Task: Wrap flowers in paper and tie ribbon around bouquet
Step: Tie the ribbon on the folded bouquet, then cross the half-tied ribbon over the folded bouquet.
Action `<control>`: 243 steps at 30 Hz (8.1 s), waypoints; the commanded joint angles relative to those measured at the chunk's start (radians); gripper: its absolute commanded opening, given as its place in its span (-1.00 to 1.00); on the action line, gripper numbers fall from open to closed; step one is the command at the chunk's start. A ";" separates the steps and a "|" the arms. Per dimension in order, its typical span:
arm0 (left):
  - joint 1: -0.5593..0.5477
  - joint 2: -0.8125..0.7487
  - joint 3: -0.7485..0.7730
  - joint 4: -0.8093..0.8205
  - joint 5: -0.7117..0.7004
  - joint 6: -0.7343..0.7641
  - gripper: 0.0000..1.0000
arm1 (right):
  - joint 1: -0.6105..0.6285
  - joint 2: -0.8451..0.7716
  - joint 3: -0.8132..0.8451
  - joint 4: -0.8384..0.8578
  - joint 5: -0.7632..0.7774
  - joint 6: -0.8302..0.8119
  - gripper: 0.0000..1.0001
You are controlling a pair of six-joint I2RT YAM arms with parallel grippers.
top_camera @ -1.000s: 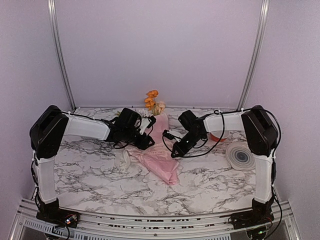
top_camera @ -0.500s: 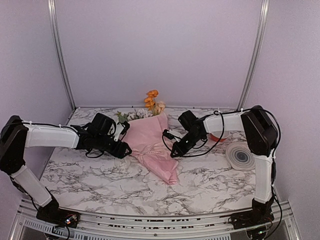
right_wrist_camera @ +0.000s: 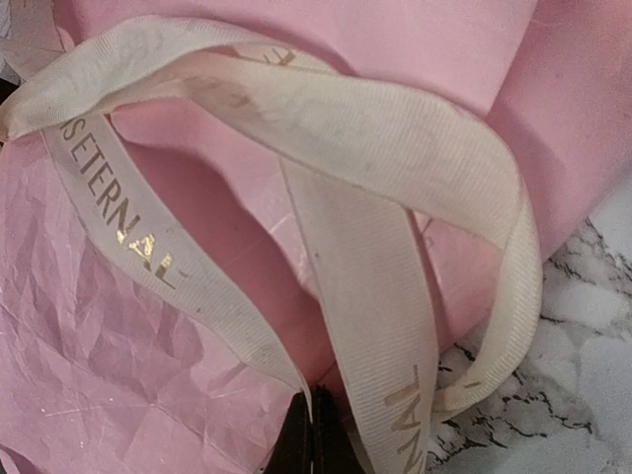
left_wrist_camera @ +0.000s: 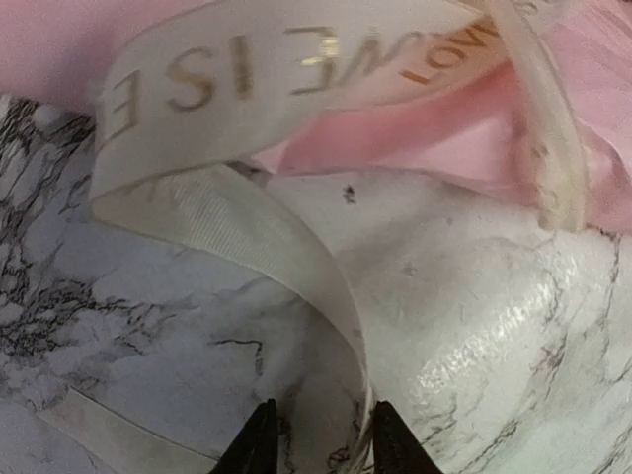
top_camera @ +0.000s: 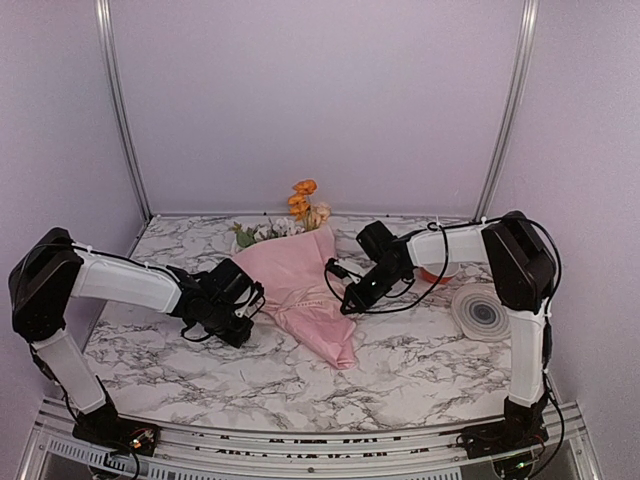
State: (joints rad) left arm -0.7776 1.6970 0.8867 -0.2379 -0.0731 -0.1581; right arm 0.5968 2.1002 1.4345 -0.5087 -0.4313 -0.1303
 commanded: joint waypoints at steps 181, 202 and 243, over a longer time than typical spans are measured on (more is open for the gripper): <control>-0.371 -0.675 -0.440 0.359 -0.400 -0.092 0.76 | 0.313 -0.218 -0.035 0.529 -0.156 0.350 -1.00; -0.205 0.007 -0.440 1.529 -0.210 -0.019 0.90 | 0.312 -0.191 -0.059 0.650 -0.156 0.500 -1.00; -0.236 0.050 -0.436 1.516 -0.199 0.062 -1.00 | 0.119 -0.397 -0.050 -0.074 0.406 0.177 0.60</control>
State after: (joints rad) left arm -0.9989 1.7668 0.4469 1.3468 -0.2440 -0.1722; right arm 0.7410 1.5768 1.3083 -0.4175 -0.1818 0.1043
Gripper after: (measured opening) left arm 0.005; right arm 0.890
